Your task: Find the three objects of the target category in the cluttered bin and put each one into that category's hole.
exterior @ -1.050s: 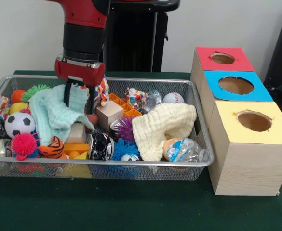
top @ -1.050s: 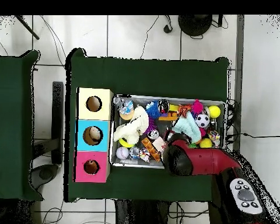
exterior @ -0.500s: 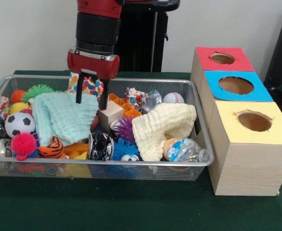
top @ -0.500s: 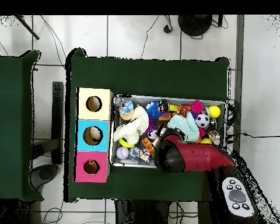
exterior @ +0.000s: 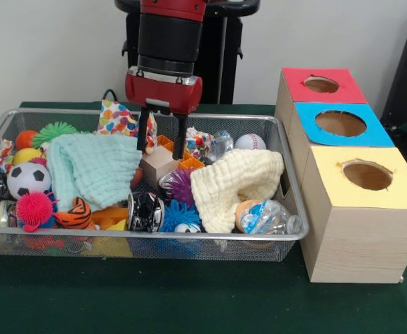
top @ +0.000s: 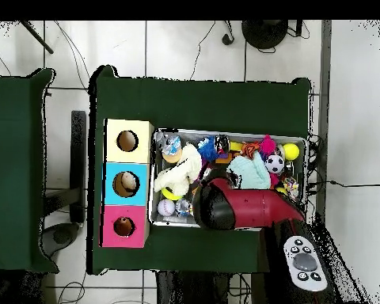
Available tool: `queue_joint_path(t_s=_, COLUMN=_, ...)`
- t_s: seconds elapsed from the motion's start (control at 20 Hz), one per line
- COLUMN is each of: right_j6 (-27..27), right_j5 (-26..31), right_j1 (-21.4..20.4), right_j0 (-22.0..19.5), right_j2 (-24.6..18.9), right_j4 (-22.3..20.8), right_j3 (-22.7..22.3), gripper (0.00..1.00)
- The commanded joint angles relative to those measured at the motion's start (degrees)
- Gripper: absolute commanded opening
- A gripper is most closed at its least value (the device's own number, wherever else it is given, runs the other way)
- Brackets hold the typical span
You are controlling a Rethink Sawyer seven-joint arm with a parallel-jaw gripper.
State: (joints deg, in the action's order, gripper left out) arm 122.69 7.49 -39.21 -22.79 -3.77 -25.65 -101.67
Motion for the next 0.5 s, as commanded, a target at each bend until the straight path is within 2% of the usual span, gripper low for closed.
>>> queue_joint_path(t_s=0.05, right_j6=2.11, right_j5=5.82, right_j1=1.03, right_j0=-2.51, right_j2=-2.03, right_j4=1.41, right_j3=-0.91, gripper=1.0)
queue_joint_path(t_s=0.5, right_j6=0.05, right_j5=5.03, right_j1=2.27, right_j0=-5.87, right_j2=-3.47, right_j4=0.14, right_j3=0.17, gripper=1.0)
